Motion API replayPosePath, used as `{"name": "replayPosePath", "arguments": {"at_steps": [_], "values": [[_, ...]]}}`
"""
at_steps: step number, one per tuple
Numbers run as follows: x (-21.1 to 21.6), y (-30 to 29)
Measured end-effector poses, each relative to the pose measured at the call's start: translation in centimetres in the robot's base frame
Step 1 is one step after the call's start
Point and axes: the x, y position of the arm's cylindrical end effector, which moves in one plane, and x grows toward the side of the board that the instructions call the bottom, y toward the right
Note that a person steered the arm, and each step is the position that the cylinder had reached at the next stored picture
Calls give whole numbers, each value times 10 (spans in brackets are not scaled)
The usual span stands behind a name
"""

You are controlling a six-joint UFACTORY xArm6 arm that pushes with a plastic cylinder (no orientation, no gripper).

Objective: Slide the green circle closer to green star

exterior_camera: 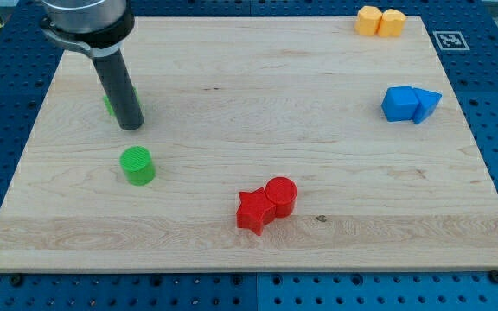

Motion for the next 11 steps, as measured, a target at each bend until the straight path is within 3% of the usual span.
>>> {"name": "replayPosePath", "arguments": {"at_steps": [1,3,5,6,7,11], "values": [[13,15],[87,36],[97,100],[138,80],[147,54],[119,-26]]}}
